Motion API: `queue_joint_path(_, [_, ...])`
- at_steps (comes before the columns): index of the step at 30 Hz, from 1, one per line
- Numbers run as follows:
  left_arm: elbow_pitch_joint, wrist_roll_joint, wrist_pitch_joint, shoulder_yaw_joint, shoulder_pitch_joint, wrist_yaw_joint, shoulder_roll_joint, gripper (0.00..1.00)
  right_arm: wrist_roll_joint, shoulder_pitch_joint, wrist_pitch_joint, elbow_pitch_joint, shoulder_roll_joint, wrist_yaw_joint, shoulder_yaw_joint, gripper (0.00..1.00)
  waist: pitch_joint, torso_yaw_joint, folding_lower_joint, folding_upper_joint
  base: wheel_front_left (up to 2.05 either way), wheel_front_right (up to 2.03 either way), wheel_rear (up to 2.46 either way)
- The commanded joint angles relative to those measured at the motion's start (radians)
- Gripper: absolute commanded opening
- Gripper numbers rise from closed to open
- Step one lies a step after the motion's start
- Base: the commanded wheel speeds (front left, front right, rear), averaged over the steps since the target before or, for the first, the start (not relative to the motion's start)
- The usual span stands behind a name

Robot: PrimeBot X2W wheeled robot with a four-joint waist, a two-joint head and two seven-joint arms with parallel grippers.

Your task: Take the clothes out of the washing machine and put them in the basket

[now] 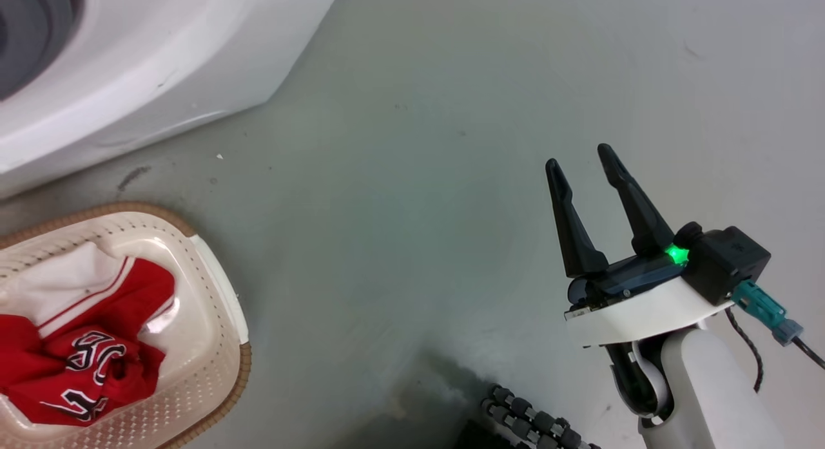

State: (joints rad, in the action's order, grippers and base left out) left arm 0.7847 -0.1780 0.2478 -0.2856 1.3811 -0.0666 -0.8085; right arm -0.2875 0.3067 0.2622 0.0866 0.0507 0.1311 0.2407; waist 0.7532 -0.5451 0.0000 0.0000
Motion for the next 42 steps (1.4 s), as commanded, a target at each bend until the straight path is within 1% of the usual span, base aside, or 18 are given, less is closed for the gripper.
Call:
queue_joint_path(1, [0.025, -0.016, -0.039, 0.008, -0.022, -0.007, 0.013, 0.00, 0.009, -0.001, 0.003, 0.001, -0.001, -0.001, -0.011, 1.00, -0.040, 0.011, 0.0000, 0.0000, 0.00, 0.00, 0.00])
queue_joint_path(7, [0.143, -0.073, -0.144, 0.030, -0.087, 0.005, 0.060, 0.00, 0.028, -0.022, 0.000, 0.017, -0.001, -0.001, -0.019, 1.00, -0.115, 0.032, 0.0000, 0.0000, 0.00, 0.00, 0.00])
queue_joint_path(15, [0.279, -0.153, -0.280, 0.073, -0.213, 0.009, 0.126, 0.00, 0.047, -0.048, -0.021, 0.033, -0.001, -0.001, -0.036, 1.00, -0.223, 0.052, 0.0000, 0.0000, 0.00, 0.00, 0.00])
queue_joint_path(24, [0.364, -0.216, -0.435, 0.100, -0.367, 0.031, 0.215, 0.00, 0.077, -0.108, -0.056, 0.020, -0.001, -0.001, -0.064, 1.00, -0.377, 0.087, 0.0000, 0.0000, 0.00, 0.00, 0.00])
queue_joint_path(31, [0.349, -0.232, -0.496, 0.096, -0.456, 0.028, 0.287, 0.00, 0.110, -0.161, -0.101, -0.012, -0.001, -0.001, -0.086, 1.00, -0.495, 0.125, 0.0000, 0.0000, 0.00, 0.00, 0.00])
queue_joint_path(34, [0.330, -0.236, -0.504, 0.097, -0.480, 0.026, 0.301, 0.00, 0.120, -0.174, -0.115, -0.022, -0.001, -0.001, -0.089, 1.00, -0.523, 0.136, 0.0000, 0.0000, 0.00, 0.00, 0.00])
queue_joint_path(39, [0.249, -0.234, -0.513, 0.096, -0.556, 0.021, 0.342, 0.00, 0.138, -0.220, -0.152, -0.057, -0.001, -0.001, -0.103, 1.00, -0.597, 0.169, 0.0000, 0.0000, 0.00, 0.00, 0.00])
queue_joint_path(42, [0.162, -0.235, -0.515, 0.110, -0.612, 0.013, 0.356, 0.00, 0.152, -0.248, -0.175, -0.077, -0.001, -0.001, -0.109, 1.00, -0.644, 0.193, 0.0000, 0.0000, 0.00, 0.00, 0.00])
